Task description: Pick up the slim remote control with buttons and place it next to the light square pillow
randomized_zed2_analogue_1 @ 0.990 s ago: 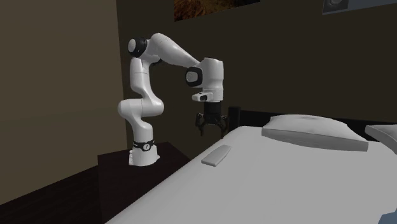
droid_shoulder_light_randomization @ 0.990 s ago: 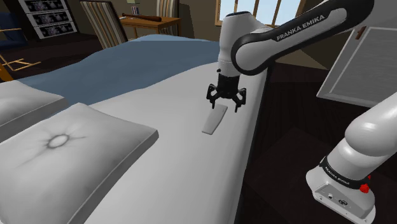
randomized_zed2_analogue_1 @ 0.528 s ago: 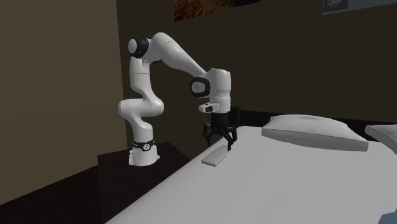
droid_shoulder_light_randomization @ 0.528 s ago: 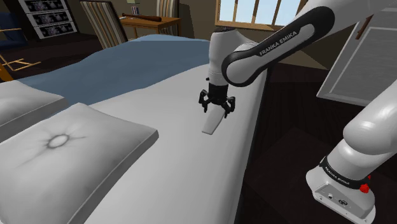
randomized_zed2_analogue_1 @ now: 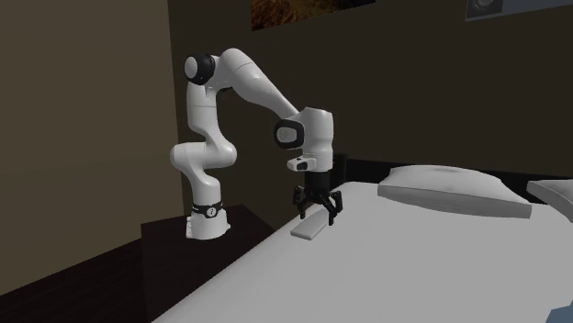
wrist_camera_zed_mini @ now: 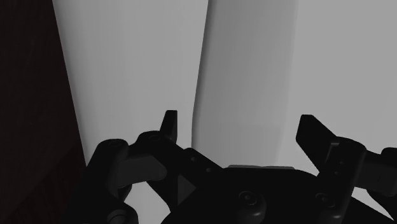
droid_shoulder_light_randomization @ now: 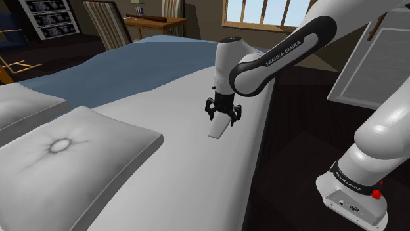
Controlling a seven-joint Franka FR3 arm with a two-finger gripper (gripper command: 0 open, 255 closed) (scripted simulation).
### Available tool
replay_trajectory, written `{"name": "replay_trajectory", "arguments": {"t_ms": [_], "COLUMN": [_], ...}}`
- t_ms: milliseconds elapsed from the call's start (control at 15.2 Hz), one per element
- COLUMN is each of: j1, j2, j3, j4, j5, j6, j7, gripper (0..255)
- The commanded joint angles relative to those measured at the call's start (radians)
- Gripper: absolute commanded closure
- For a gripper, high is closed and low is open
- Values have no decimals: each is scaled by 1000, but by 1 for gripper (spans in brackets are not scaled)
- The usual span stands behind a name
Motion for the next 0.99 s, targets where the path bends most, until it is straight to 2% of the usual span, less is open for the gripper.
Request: {"name": "replay_trajectory", "arguments": {"t_ms": [0,132,198,792,924], "j1": [0,0,0,0,-1], "j2": [1,0,0,1,-23], "j3": [0,0,0,0,0], "j4": [0,0,0,0,9], "j5": [-1,0,0,-1,21], "j6": [1,1,1,1,-26], "j7": [0,0,0,0,-16], "gripper": [0,0,255,255,255]}}
